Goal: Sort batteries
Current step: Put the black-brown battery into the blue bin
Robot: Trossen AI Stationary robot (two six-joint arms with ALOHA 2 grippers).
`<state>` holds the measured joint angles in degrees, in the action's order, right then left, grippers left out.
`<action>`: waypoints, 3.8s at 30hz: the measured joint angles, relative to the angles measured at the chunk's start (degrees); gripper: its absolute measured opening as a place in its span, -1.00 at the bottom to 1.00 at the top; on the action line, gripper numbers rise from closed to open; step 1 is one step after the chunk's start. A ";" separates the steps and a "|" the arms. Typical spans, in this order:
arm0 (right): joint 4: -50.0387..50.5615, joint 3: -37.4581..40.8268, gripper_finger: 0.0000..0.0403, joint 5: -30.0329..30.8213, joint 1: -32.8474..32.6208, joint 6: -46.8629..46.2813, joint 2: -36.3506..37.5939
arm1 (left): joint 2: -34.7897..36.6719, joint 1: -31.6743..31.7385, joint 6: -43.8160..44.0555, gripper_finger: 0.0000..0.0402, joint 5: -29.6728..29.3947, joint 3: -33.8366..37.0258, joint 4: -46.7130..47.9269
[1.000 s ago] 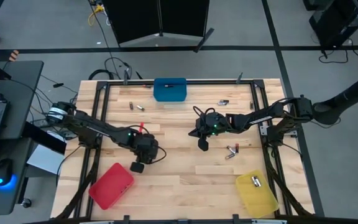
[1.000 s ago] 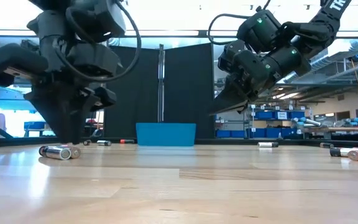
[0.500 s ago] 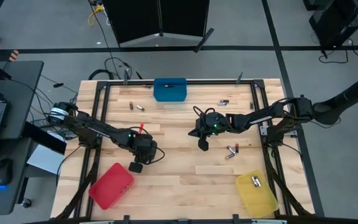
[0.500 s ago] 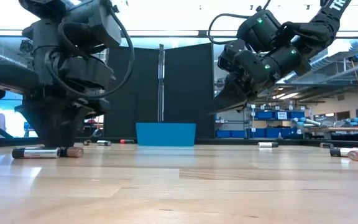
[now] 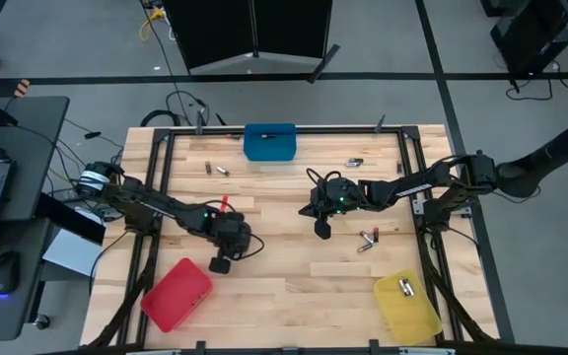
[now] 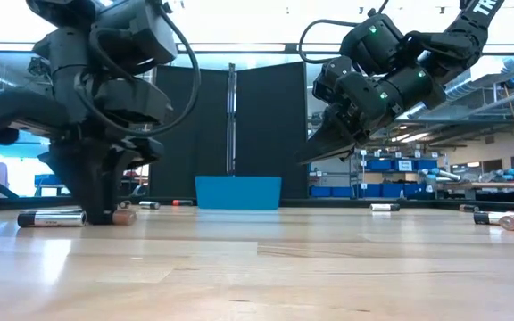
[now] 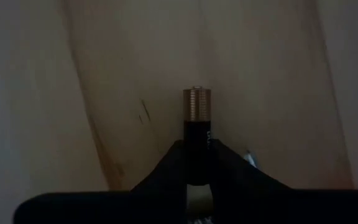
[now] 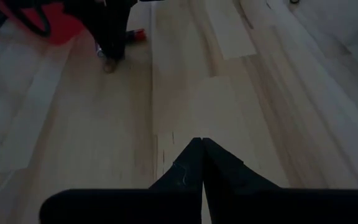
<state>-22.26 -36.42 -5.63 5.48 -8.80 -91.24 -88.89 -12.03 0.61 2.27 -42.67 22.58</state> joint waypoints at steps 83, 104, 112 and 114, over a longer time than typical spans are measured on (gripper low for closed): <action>0.09 0.00 -0.93 1.53 -1.99 -0.02 0.00 | -46.40 54.07 -30.89 -0.77 5.70 -70.69 33.21; 0.02 0.00 -0.82 1.57 -1.92 -0.21 0.00 | -44.71 53.17 -31.83 -0.49 4.51 -70.69 34.26; 0.02 0.00 -0.61 3.16 -1.92 -0.20 0.00 | -41.54 53.17 -29.53 -0.49 4.45 -70.69 33.93; 0.02 0.00 -0.56 3.21 -1.92 -0.22 0.00 | -40.75 53.15 -29.08 -0.49 4.46 -70.69 33.55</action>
<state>-22.24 -36.42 -2.42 3.55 -9.02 -91.24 -129.64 41.12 -28.47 6.72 -113.36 56.13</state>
